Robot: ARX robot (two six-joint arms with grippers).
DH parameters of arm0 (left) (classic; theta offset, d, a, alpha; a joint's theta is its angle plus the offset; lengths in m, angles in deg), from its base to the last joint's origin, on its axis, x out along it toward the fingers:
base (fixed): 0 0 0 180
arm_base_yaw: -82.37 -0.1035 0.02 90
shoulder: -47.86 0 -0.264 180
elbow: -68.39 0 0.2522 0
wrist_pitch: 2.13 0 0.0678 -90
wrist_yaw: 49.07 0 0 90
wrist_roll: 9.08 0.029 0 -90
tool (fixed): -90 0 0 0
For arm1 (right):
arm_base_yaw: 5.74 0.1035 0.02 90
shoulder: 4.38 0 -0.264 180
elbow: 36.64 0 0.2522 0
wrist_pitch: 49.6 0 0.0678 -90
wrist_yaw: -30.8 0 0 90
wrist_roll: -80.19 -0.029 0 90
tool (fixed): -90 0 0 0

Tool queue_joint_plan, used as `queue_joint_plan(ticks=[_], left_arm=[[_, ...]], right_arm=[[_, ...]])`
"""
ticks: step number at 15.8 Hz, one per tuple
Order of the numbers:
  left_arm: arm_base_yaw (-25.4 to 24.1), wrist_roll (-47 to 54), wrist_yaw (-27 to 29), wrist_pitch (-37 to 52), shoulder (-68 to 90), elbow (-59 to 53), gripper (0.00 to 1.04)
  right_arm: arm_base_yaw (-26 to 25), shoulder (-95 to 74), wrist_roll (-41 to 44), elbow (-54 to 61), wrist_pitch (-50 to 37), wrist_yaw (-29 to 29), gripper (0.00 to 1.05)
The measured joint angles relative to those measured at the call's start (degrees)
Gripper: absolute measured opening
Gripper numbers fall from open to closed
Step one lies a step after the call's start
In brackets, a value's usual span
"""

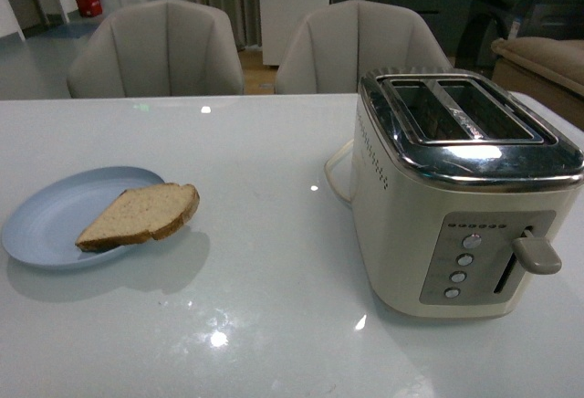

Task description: Left arm holds plate, right arm toasts bread

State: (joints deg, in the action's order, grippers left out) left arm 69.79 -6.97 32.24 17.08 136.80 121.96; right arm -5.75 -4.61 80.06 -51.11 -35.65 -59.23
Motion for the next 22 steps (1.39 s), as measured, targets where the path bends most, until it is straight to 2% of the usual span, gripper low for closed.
queue_joint_plan(ticks=[3, 6, 13, 16, 22], left_arm=[[-2.32, 1.88, -2.56, -3.41, 16.74, 13.57, 0.98], [-3.58, 4.46, -4.46, -5.99, 26.99, 21.44, 0.98], [-5.38, 4.90, -5.97, -2.69, 39.67, 25.11, 0.98], [-5.22, 3.58, -8.24, -0.70, 41.83, 26.03, 0.98], [-4.11, 2.80, -8.44, -0.31, 45.88, 29.77, 0.98]], right_arm=[[0.00, 0.00, 0.00, 0.00, 0.00, 0.00, 0.98], [0.00, 0.00, 0.00, 0.00, 0.00, 0.00, 0.98], [0.00, 0.00, 0.00, 0.00, 0.00, 0.02, 0.98], [0.00, 0.00, 0.00, 0.00, 0.00, 0.00, 0.98], [0.00, 0.00, 0.00, 0.00, 0.00, 0.02, 0.98]])
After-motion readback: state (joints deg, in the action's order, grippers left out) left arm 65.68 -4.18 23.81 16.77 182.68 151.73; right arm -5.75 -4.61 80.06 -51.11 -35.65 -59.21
